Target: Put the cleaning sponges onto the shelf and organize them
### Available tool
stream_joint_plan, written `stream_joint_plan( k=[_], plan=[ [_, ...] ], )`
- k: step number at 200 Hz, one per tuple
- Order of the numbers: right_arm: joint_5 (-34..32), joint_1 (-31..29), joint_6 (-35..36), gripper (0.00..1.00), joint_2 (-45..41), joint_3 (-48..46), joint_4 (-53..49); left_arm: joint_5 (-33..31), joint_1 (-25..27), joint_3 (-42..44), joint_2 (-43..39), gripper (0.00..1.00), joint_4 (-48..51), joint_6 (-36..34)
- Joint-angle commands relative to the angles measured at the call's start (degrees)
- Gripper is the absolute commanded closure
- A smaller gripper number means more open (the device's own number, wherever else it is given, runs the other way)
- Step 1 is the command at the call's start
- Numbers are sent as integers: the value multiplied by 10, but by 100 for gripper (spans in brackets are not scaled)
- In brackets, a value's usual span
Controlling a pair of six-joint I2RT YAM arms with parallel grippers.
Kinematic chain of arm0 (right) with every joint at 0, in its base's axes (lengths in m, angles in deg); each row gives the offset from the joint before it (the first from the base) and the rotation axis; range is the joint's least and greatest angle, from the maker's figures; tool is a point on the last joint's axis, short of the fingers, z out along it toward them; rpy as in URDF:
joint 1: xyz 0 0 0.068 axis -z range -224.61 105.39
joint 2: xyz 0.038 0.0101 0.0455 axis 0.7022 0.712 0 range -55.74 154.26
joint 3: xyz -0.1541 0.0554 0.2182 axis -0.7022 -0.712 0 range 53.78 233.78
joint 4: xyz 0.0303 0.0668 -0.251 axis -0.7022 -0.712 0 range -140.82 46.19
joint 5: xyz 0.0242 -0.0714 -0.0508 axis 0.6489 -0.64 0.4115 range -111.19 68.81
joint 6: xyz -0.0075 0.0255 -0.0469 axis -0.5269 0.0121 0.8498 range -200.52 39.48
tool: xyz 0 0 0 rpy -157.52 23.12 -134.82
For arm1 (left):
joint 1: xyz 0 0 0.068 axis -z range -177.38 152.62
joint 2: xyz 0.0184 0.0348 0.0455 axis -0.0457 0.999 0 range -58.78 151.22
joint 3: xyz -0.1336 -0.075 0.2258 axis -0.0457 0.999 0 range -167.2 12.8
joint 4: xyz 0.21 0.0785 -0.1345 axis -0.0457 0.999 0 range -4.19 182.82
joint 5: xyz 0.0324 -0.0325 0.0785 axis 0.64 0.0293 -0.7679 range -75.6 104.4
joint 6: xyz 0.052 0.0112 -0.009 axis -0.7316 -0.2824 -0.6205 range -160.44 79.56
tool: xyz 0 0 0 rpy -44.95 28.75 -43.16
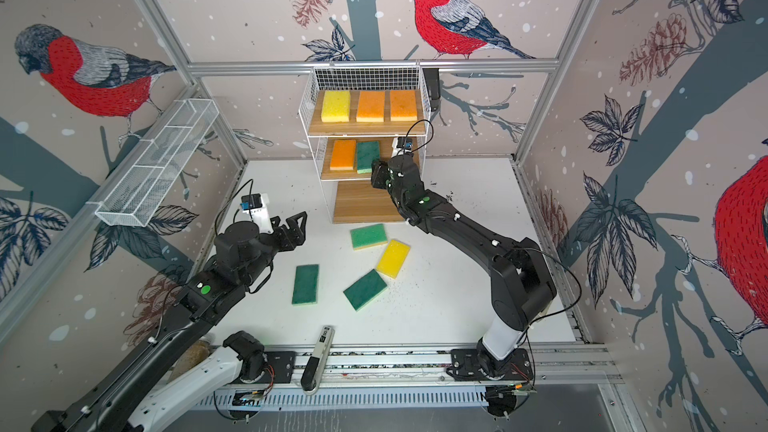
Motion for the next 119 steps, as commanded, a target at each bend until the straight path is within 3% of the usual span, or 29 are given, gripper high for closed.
stream_joint_plan(
  k=[1, 63, 119],
  plan=[
    [2, 2, -11, 56, 6, 13, 1, -1, -2, 1, -1, 16, -20, -1],
    [8, 2, -26, 63, 21, 32, -8, -2, -3, 0, -2, 16, -18, 0],
    [8, 3, -42, 75, 21, 35, -9, -4, -3, 1, -5, 17, -17, 0]
  ],
)
